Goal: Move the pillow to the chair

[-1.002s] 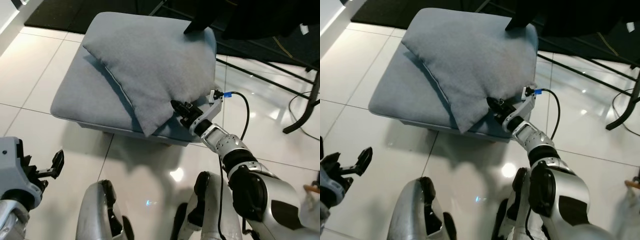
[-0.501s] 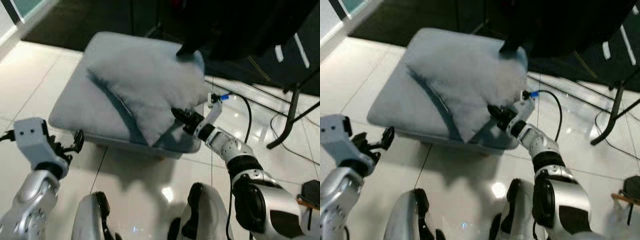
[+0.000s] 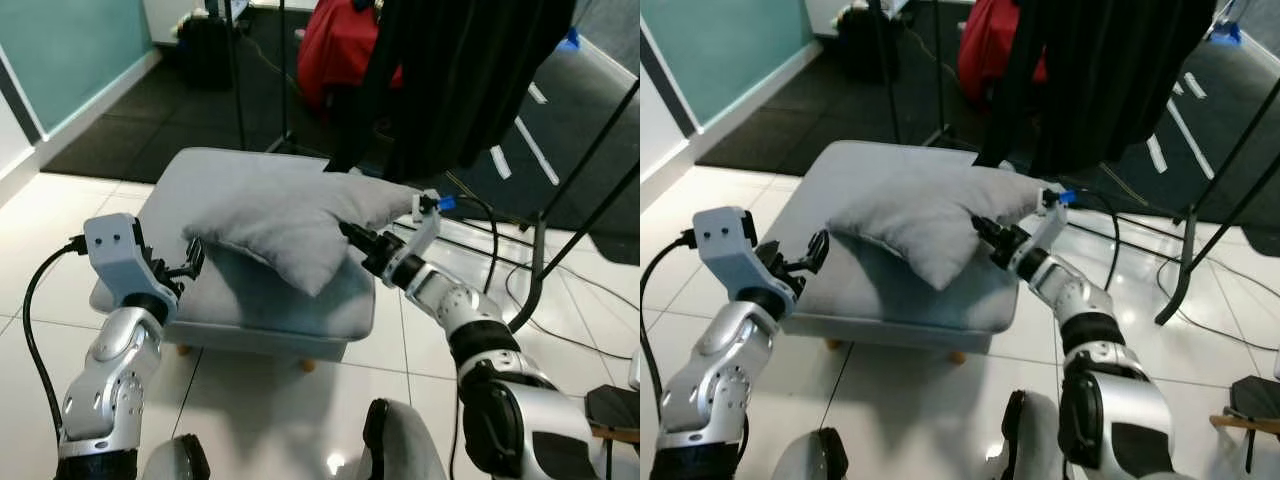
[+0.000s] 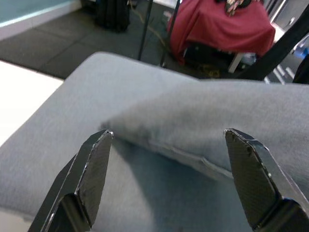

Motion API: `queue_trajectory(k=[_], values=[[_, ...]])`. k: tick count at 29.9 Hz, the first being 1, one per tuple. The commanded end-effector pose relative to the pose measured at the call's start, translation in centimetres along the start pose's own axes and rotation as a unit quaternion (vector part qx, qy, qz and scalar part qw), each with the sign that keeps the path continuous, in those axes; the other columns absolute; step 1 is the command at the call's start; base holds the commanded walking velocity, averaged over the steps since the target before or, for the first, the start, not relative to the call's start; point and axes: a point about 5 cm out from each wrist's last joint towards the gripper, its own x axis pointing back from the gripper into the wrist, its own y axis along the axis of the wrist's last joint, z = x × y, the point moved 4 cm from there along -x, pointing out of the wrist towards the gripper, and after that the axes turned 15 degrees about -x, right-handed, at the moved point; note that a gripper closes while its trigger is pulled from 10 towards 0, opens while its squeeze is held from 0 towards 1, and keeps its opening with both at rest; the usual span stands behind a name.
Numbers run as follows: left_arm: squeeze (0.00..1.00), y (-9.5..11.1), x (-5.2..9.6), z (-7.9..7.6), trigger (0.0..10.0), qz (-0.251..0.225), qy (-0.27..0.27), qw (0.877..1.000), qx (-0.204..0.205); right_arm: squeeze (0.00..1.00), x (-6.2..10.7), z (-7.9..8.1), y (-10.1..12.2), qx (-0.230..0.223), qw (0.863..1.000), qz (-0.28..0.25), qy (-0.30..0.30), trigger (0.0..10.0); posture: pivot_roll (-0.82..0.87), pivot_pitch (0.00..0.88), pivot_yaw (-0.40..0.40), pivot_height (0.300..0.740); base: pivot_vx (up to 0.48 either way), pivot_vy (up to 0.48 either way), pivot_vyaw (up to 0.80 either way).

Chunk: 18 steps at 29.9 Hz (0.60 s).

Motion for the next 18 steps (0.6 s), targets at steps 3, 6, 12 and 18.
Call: queue_trajectory(k=[3, 6, 12, 18], values=[[0.00, -0.6, -0.3, -0.3, 10.0, -0.001, 0.000, 1.000, -0.002, 0.00, -0.6, 1.6, 1.1, 0.011, 0.999, -0.026, 0.027, 0.0, -0.14, 0.000, -0.050, 0.445, 0.000, 0.000, 0.00], [0.00, -1.0, -0.3, -0.5, 10.0, 0.001, -0.001, 1.000, -0.004, 0.00, -0.6, 1.6, 1.0, 0.010, 0.999, -0.025, 0.029, 0.0, -0.14, 0.000, -0.052, 0.455, 0.000, 0.000, 0.00], [0.00, -1.2, -0.5, -0.6, 10.0, 0.000, -0.004, 1.000, -0.005, 0.00, -0.6, 1.7, 1.1, 0.004, 0.999, -0.029, 0.031, 0.0, -0.14, 0.000, -0.047, 0.475, 0.000, 0.000, 0.00], [0.00, -1.5, -0.8, -1.0, 10.0, -0.001, -0.009, 1.000, -0.004, 0.00, -0.9, 2.3, 1.2, 0.001, 0.999, -0.031, 0.040, 0.0, -0.15, 0.000, -0.051, 0.505, 0.000, 0.000, 0.00]])
